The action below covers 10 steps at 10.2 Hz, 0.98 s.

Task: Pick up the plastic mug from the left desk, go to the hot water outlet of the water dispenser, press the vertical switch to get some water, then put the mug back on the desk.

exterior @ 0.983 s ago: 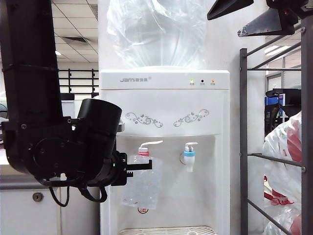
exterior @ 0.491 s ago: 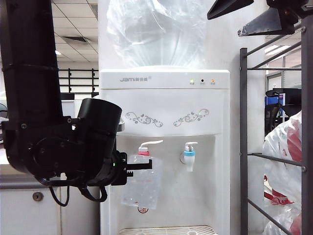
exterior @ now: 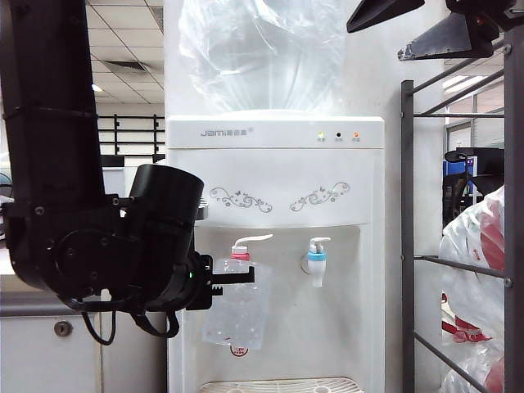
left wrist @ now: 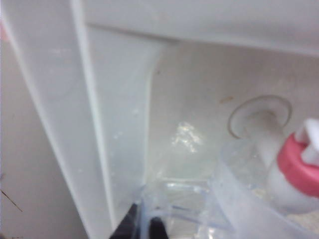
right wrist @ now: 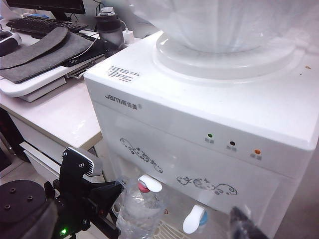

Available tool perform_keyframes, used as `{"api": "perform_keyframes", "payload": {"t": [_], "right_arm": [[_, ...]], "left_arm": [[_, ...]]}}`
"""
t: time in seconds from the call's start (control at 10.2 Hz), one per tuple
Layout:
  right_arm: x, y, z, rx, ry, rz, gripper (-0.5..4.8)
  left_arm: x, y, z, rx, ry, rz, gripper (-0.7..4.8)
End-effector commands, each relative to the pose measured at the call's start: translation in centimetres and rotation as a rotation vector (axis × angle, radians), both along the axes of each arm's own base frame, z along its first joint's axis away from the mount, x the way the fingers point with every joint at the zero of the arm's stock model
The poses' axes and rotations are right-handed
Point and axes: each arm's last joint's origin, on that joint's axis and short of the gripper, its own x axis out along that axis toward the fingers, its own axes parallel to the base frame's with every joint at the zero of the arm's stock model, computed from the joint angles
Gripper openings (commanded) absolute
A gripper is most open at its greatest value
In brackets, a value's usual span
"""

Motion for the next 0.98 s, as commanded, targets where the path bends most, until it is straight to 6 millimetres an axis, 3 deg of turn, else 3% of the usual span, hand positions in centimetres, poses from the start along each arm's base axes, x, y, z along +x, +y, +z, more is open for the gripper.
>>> {"api": "perform_keyframes", "payload": {"t": [0.1, 0.2, 0.29, 0.49, 0.59, 0.98], "right_arm": [[-0.1, 0.1, 0.0, 0.121, 0.115, -0.013, 4.67], [0.0, 0.1, -0.2, 0.091, 0.112, -0.010, 4.65], [0.2, 0.2, -0.5, 0.074, 0.112, -0.032, 4.25], [0.8, 1.0, -1.3, -0.011, 0.080, -0.079, 2.41], [1.4, 1.4, -1.8, -0.048, 0.062, -0.069, 2.07], [3.6, 3.7, -4.7, -0.063, 0.091, -0.003, 2.39]], "left_arm": [[0.3, -0.2, 1.1, -0.057, -0.066, 0.009, -0.05], [0.3, -0.2, 1.1, -0.057, -0.066, 0.009, -0.05], [0.3, -0.2, 1.1, -0.057, -0.066, 0.009, -0.05], [0.3, -0.2, 1.1, -0.057, -0.066, 0.010, -0.05], [0.3, -0.2, 1.1, -0.057, -0.066, 0.009, -0.05], [0.3, -0.2, 1.1, -0.057, -0.065, 0.009, -0.05]]}}
